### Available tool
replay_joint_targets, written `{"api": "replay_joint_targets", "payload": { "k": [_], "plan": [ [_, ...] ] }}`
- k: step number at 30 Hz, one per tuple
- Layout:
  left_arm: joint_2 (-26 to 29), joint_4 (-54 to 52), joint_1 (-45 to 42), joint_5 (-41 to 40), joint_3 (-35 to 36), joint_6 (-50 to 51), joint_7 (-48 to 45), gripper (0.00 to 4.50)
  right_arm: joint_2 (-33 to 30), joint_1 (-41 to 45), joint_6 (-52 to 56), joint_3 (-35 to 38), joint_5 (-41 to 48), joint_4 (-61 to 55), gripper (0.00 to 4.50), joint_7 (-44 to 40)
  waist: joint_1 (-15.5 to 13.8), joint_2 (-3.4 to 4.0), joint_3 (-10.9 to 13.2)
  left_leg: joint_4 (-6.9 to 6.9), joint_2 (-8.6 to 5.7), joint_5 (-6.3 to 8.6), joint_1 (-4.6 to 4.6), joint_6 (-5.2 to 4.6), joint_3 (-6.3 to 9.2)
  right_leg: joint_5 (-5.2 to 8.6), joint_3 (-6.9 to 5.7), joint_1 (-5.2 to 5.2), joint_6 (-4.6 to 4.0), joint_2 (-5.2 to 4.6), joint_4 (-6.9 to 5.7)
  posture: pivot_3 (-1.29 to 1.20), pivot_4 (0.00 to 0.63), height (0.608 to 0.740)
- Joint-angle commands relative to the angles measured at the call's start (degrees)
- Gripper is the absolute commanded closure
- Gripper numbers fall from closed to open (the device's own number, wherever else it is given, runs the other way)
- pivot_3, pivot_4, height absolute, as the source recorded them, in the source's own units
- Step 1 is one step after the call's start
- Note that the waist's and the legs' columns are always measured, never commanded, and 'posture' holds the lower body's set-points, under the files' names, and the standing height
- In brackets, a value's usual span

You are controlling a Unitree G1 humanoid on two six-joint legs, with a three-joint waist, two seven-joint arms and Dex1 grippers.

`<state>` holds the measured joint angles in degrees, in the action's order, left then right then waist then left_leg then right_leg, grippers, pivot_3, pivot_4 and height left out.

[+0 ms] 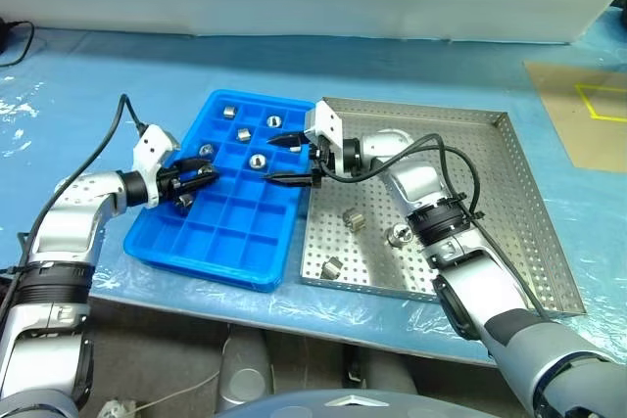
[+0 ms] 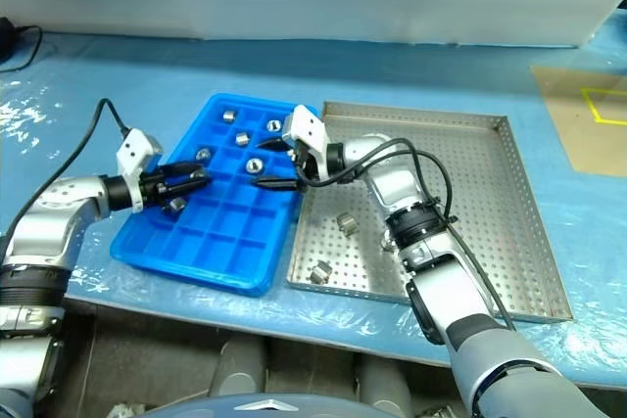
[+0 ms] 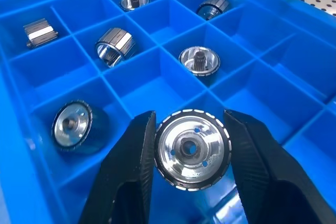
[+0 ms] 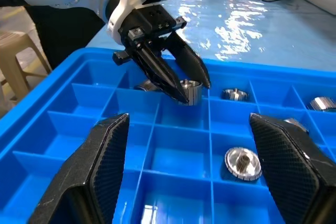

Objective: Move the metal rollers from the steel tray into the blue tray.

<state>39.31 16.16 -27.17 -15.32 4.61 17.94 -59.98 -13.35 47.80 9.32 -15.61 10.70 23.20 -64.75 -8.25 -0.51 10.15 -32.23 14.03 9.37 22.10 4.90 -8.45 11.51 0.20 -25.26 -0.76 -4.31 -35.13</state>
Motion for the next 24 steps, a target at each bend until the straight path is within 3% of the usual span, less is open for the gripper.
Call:
{"api": "replay_joint_targets", "payload": {
  "k": [1, 8, 9, 13, 24],
  "plan": [
    [0.06, 1.47, -2.17, 0.49, -1.1, -1.86, -1.37, 2.78, -1.03, -0.58, 0.52, 1.59, 0.06, -3.61, 0.73, 1.47, 0.18, 0.0, 0.0, 0.0, 0.0, 0.0, 0.0, 0.0, 0.0, 0.0, 0.0, 0.0, 0.0, 0.0, 0.0, 0.13, 0.15, 0.74],
    [-0.26, 4.85, -3.88, 1.2, -2.94, -2.5, -2.97, 2.78, -1.63, -1.83, 1.3, 1.82, -0.12, -5.57, 0.73, 3.5, 1.28, -0.01, 0.0, -0.02, 0.0, -0.02, -0.04, 0.04, 0.0, 0.0, 0.02, 0.0, 0.0, 0.0, -0.09, 0.1, 0.15, 0.74],
    [-0.32, 4.97, -4.02, 1.19, -3.11, -2.38, -3.31, 2.23, -1.66, -1.95, 1.42, 1.87, -0.07, -5.76, 0.73, 3.77, 1.29, -0.01, 0.0, -0.01, 0.0, -0.02, -0.05, 0.04, 0.0, 0.0, 0.03, 0.0, 0.0, 0.0, -0.1, 0.1, 0.15, 0.74],
    [-1.13, 6.16, -5.32, 1.81, -3.25, -2.48, -2.31, 1.13, -1.82, -2.18, 1.75, 2.2, 0.06, -6.06, 0.73, 4.71, 1.25, -0.01, 0.0, -0.03, 0.0, -0.03, -0.04, 0.04, 0.0, 0.0, 0.02, 0.0, 0.0, 0.0, -0.11, 0.09, 0.15, 0.74],
    [-2.37, -0.64, -9.04, -2.8, -2.37, 2.25, -2.81, 1.13, -2.92, -2.58, 1.98, 3.19, 0.05, -6.4, 0.73, 6.74, 1.29, -0.01, 0.0, -0.1, 0.0, -0.04, -0.04, 0.06, 0.0, 0.0, 0.02, 0.0, 0.0, -0.02, -0.23, 0.04, 0.15, 0.74]
  ]
}}
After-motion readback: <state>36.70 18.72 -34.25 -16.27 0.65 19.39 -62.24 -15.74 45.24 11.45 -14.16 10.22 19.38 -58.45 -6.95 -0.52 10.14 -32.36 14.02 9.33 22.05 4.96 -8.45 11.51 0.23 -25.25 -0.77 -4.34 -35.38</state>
